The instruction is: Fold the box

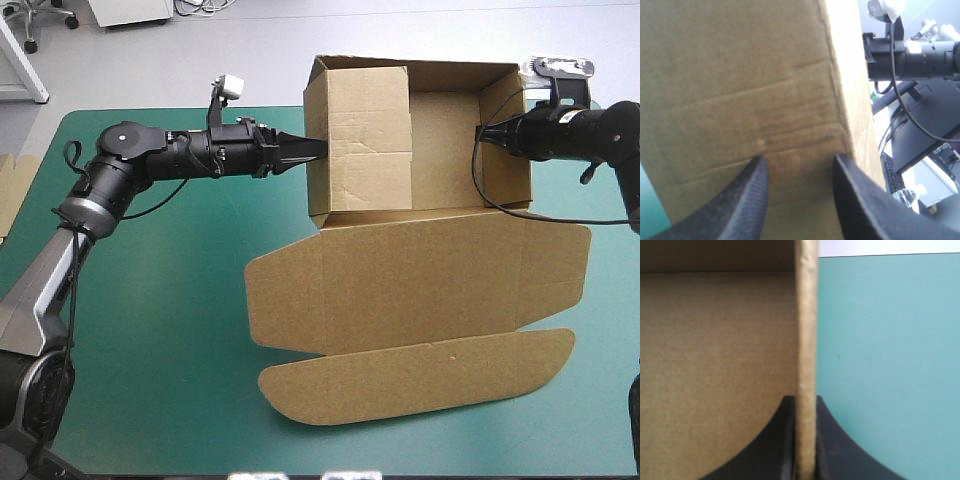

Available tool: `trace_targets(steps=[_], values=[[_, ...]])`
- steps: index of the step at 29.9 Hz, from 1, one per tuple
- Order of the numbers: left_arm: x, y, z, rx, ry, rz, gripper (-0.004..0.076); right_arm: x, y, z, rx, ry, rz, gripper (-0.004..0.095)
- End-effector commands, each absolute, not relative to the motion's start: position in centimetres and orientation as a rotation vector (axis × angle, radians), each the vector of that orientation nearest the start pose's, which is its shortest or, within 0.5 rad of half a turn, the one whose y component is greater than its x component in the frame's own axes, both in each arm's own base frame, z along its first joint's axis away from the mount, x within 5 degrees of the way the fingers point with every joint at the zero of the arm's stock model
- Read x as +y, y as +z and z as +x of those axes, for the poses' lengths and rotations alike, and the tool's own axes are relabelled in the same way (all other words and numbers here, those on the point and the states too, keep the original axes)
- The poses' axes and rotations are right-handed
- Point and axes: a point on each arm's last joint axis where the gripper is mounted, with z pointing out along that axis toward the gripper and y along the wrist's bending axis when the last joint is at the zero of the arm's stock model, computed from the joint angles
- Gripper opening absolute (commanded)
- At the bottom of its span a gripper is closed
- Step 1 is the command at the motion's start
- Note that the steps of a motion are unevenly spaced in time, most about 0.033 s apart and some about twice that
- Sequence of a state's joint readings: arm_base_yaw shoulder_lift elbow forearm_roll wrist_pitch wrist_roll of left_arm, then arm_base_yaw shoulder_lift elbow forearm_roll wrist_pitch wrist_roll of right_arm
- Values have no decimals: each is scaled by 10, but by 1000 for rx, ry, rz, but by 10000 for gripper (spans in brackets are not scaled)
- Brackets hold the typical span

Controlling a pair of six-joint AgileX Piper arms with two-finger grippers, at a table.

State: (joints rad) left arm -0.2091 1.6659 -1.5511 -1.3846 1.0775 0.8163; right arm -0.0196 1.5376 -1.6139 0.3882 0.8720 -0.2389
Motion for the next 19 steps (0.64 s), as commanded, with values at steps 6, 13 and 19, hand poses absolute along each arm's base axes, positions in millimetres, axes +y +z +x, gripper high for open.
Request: trace_targets(steps=[6,13,19], values=[[-150,453,317,1812,-1280,669,311,24,444,330,2094,417,-55,-17],[-149,453,312,1838,-1263,739,311,24,444,330,2095,421,-48,-17],[-142,457,311,1830,-1249,733,311,24,445,331,2091,420,-46,-17]])
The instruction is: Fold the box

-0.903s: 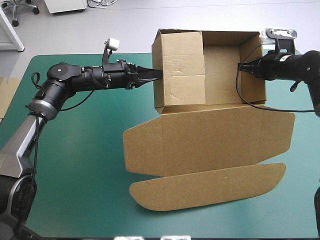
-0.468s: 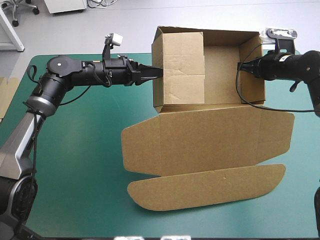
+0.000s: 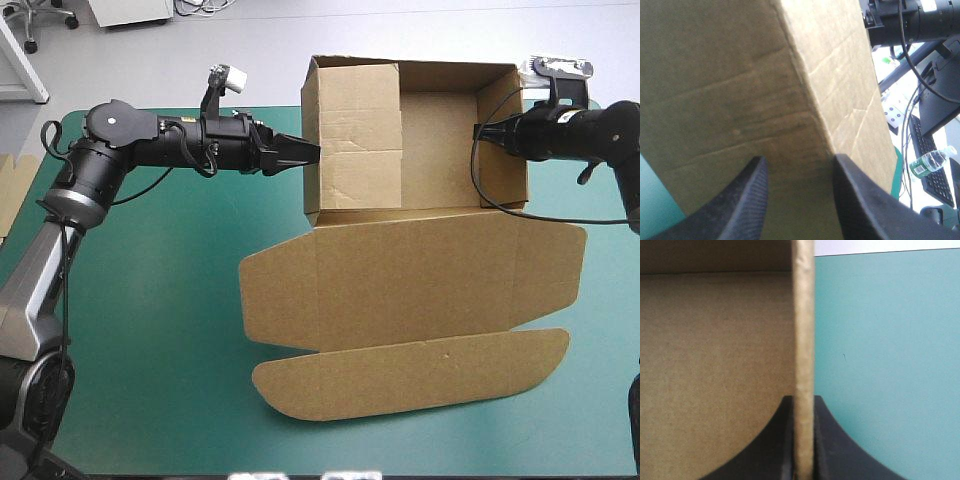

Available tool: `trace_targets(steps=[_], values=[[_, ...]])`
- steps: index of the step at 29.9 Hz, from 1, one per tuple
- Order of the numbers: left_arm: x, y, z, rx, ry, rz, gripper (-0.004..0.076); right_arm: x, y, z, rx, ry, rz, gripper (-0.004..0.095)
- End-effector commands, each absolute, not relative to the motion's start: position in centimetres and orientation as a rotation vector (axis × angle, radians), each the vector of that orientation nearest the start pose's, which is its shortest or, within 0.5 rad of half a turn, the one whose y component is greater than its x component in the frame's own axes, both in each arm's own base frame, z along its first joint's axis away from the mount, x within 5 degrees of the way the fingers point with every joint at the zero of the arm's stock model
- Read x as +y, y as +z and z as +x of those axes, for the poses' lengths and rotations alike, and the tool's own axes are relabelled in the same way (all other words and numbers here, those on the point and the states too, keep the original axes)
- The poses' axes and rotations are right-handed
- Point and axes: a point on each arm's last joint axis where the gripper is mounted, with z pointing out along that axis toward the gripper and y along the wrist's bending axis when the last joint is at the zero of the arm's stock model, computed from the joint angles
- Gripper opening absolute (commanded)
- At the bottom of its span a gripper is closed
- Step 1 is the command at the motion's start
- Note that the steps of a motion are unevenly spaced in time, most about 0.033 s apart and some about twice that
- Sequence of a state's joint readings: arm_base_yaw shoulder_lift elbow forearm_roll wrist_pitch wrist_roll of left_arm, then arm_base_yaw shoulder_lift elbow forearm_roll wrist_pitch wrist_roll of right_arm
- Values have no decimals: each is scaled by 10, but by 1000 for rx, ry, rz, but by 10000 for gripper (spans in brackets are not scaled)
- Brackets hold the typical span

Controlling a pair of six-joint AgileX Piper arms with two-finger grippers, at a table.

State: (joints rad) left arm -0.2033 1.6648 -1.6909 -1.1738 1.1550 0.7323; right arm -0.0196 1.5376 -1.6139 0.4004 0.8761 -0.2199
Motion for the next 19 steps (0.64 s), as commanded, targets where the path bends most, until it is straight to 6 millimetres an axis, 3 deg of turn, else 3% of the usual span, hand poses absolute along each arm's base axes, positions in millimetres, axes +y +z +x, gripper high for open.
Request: trace_targets(steps=[1,6,12,19], values=[[-140,458,309,1826,-1245,731,311,24,445,331,2089,419,-46,-17],[-131,461,308,1818,-1254,734,321,24,445,331,2089,422,-45,-17],[-131,461,306,1810,-1281,762,437,24,445,331,2088,425,-44,-17],[-128,466,309,1757,-1317,709,442,24,445,331,2088,428,-43,-17]])
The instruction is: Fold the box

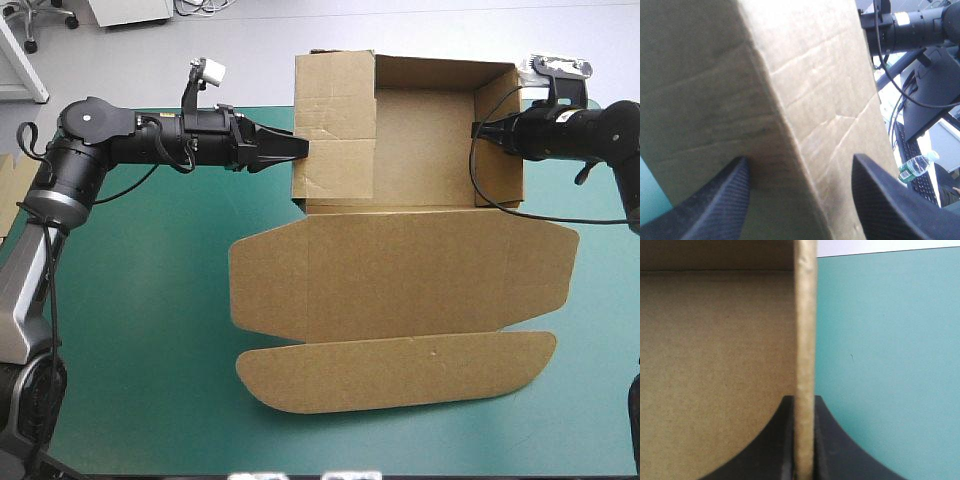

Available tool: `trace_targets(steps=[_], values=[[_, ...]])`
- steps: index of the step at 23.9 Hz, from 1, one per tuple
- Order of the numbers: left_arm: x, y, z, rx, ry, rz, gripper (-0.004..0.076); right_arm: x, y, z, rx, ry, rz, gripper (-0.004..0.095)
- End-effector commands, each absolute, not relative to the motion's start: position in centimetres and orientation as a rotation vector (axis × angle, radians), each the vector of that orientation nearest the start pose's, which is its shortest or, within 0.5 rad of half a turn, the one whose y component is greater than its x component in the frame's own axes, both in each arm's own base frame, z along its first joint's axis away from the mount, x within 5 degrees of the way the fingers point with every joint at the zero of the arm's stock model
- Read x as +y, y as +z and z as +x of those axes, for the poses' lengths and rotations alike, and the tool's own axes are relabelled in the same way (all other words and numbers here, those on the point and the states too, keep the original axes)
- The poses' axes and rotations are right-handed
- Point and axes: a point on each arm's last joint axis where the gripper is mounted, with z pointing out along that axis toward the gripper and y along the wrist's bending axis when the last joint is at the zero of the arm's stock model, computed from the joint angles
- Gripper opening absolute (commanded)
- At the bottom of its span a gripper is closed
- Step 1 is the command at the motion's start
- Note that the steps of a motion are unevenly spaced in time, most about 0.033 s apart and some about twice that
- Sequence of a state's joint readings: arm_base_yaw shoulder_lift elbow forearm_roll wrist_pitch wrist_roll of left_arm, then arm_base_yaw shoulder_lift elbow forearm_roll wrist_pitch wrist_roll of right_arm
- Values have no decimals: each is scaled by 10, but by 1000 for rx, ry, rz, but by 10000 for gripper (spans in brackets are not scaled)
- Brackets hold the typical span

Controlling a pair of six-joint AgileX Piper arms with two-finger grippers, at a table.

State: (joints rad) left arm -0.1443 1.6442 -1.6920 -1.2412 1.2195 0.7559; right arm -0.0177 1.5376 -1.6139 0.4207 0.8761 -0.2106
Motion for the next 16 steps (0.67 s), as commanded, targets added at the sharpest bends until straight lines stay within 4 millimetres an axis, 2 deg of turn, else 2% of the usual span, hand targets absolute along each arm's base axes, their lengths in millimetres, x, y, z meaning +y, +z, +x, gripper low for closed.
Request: trace_targets(steps=[1,7,13,16], values=[[-127,466,311,1761,-1305,699,442,24,445,331,2088,428,-43,-17],[-128,468,317,1770,-1275,597,442,24,444,330,2096,431,-45,-16],[-146,464,318,1817,-1201,552,441,25,444,330,2106,445,-23,-16],[-152,463,318,1835,-1171,539,432,32,443,329,2115,446,-46,-13]])
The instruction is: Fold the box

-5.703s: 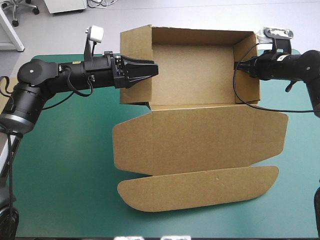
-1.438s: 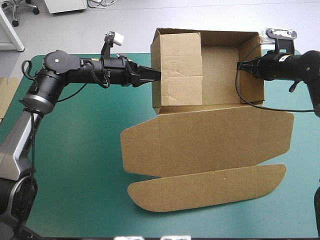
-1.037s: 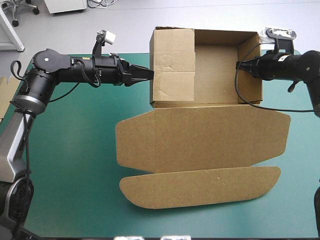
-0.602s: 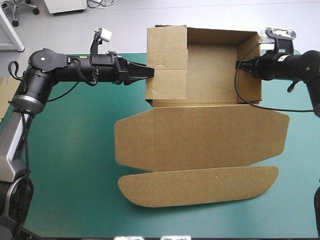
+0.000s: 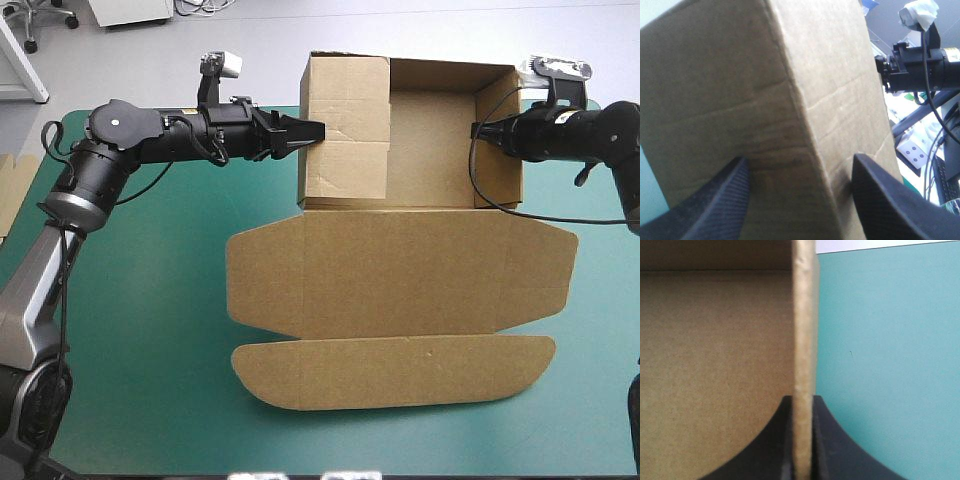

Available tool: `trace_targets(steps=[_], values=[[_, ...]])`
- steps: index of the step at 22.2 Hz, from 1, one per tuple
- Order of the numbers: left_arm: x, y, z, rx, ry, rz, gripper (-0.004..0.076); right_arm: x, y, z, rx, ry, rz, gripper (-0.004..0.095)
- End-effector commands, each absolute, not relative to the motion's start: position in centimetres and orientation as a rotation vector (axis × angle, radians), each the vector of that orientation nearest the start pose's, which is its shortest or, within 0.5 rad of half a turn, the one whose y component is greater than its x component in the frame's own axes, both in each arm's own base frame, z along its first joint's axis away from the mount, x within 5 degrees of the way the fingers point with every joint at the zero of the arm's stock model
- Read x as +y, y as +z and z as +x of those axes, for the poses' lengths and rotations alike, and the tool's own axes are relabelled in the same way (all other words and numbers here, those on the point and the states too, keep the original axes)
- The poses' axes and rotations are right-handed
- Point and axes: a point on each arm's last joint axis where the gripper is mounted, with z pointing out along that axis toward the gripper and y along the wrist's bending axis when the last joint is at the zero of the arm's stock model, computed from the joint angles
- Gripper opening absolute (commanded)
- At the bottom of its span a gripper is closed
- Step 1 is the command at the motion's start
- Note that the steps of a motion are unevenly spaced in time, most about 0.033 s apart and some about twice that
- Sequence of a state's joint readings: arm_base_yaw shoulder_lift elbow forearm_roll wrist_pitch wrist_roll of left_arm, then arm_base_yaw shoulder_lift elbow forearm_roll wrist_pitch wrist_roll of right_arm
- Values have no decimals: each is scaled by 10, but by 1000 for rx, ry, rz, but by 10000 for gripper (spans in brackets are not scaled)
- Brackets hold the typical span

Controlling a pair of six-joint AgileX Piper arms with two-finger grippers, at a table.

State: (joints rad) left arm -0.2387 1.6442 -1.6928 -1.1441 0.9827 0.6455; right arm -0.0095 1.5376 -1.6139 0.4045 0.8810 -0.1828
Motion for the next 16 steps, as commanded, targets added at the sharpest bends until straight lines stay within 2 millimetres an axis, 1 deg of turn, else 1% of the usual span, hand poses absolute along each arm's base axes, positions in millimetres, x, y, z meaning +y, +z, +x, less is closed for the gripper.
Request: trace_targets(steps=[1,3,4,7,10,16], values=[[-151,463,318,1849,-1153,540,425,34,443,329,2117,444,-50,-13],[-147,465,319,1925,-1003,541,419,40,441,329,2132,430,-62,-13],[-145,467,319,1943,-954,538,419,44,440,329,2139,432,-73,-13],[-140,475,318,1972,-873,525,419,52,439,331,2128,461,-68,-13],[-139,472,318,2005,-857,525,419,59,440,330,2124,490,-70,-13],[-136,474,316,2045,-835,502,419,72,429,338,2166,524,-77,-12]])
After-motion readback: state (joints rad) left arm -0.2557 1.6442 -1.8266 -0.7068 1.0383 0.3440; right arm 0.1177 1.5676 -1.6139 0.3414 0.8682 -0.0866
